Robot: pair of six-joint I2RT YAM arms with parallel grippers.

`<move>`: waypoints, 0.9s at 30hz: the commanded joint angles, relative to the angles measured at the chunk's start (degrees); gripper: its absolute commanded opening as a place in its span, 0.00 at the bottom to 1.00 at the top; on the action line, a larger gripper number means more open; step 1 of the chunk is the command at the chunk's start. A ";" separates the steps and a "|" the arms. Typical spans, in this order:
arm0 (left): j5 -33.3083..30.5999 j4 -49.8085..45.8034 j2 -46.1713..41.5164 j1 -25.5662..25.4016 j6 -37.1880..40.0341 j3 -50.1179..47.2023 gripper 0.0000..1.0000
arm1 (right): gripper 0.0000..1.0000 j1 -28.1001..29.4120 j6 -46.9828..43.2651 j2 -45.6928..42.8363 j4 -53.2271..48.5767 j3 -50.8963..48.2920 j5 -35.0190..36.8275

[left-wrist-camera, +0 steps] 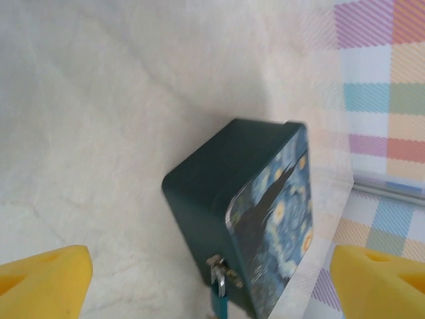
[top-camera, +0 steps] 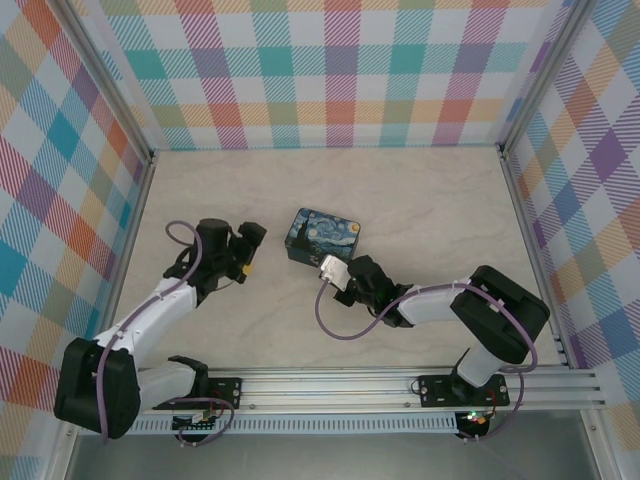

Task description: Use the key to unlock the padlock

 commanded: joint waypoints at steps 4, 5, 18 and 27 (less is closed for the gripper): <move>11.40 6.51 11.82 1.13 13.41 8.89 0.93 | 0.00 -0.10 1.75 0.45 1.35 -0.24 1.06; 13.23 8.01 13.74 1.15 14.93 10.52 0.93 | 0.00 -0.11 1.85 0.44 1.34 -0.20 1.10; 17.40 -5.87 32.09 -0.50 35.97 22.62 1.00 | 0.00 -0.09 6.23 0.80 0.02 1.30 1.52; 18.05 1.35 35.40 -2.27 30.09 17.80 0.79 | 0.00 -0.59 14.44 -1.45 -4.39 1.56 -0.29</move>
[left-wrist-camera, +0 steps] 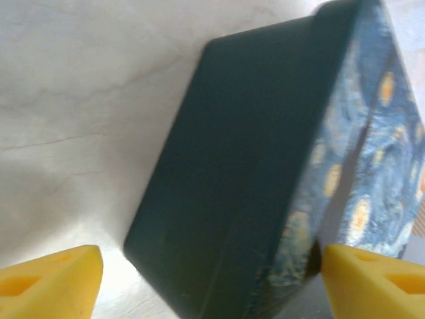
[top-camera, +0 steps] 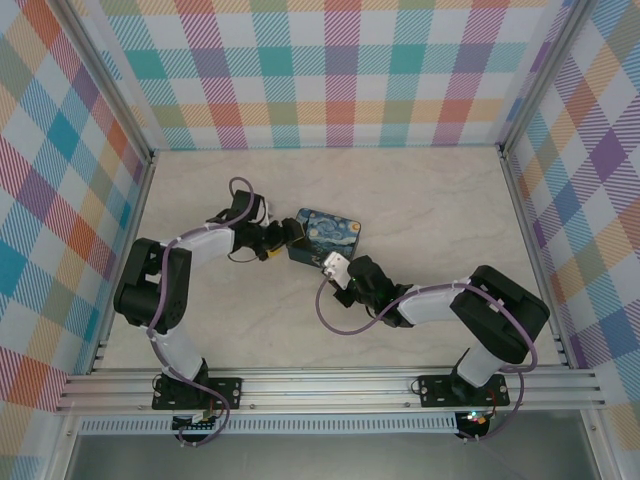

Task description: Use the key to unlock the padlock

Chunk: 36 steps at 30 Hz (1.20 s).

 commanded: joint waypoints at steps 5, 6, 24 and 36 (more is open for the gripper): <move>-1.71 5.76 0.23 -2.33 -6.00 -6.80 0.73 | 0.00 -4.14 14.60 -3.18 -7.21 2.51 -8.70; -1.88 7.17 -0.16 -2.57 -7.17 -8.14 0.72 | 0.00 -4.93 16.02 -3.58 -7.19 2.27 -10.21; -6.57 11.74 -8.12 -7.59 -18.45 -19.76 0.68 | 0.00 -15.25 32.31 -5.85 -4.43 -2.41 -28.84; -15.41 16.41 -14.76 -14.08 -31.38 -25.11 0.66 | 0.00 -20.60 38.25 -4.05 -4.83 -4.73 -35.79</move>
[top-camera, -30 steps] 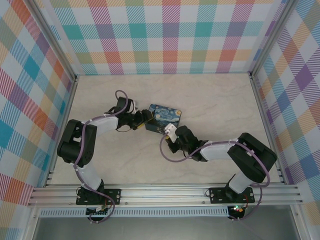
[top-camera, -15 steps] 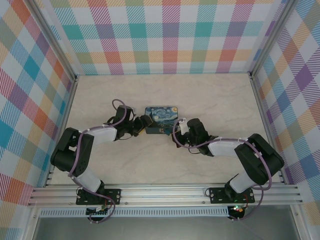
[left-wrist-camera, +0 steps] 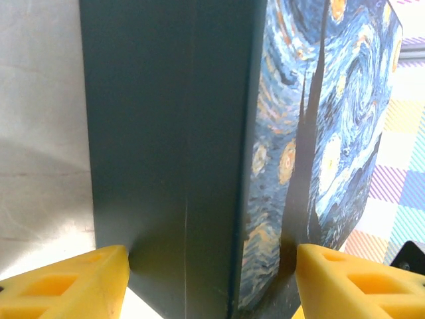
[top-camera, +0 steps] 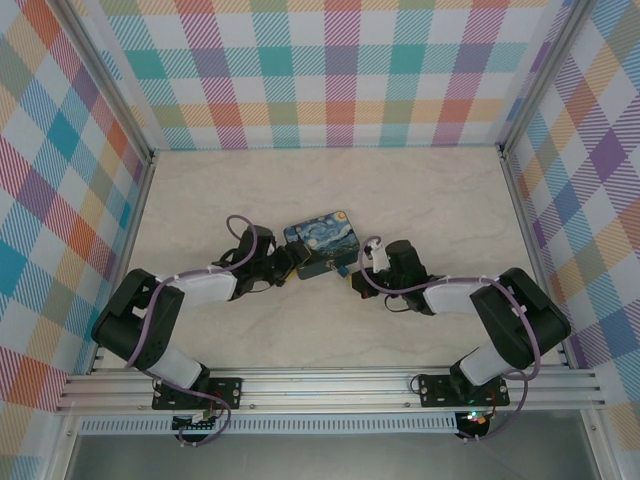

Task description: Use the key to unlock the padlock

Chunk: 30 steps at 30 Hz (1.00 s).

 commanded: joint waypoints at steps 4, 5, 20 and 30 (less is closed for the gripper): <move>-5.29 -4.76 -1.38 -3.46 -6.37 -3.18 0.64 | 0.00 -2.89 3.60 1.60 1.72 -1.26 -5.05; -5.69 -4.54 -1.56 -3.80 -7.00 -3.48 0.64 | 0.00 -3.10 3.68 1.88 1.73 -1.14 -5.54; -13.90 -23.13 -12.28 -2.92 2.61 3.15 0.87 | 0.00 -5.71 4.51 6.36 3.39 -0.34 -11.27; -4.56 -28.04 -7.96 8.03 19.01 12.47 1.00 | 0.19 -6.35 4.40 6.09 3.51 -0.54 -11.67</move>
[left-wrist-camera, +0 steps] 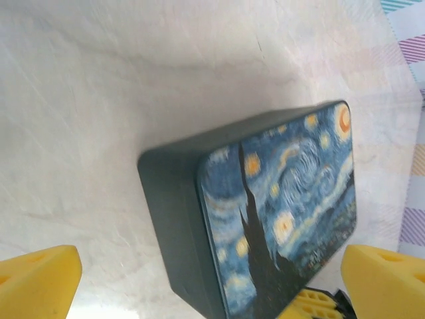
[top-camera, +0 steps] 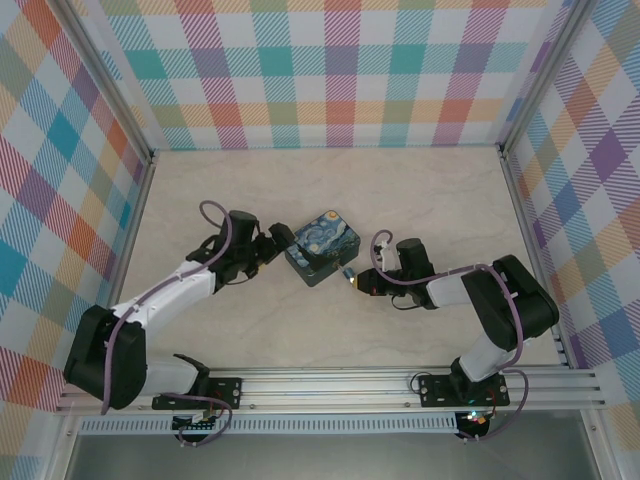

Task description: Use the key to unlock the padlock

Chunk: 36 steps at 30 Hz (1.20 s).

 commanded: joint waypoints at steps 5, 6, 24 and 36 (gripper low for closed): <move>6.06 -1.93 7.85 4.38 10.13 5.52 1.00 | 0.35 -1.35 -1.95 -2.48 -2.09 -0.57 -1.21; 7.01 -0.93 8.56 5.09 9.97 5.71 1.00 | 0.37 -1.56 -2.61 -3.27 -3.02 -0.61 -1.21; 16.72 7.91 20.50 7.05 10.30 7.73 1.00 | 0.51 -1.88 -1.63 6.79 4.16 5.81 -9.64; 18.93 10.99 24.12 6.90 6.83 6.35 0.90 | 0.46 0.93 3.86 10.59 11.46 5.62 -7.01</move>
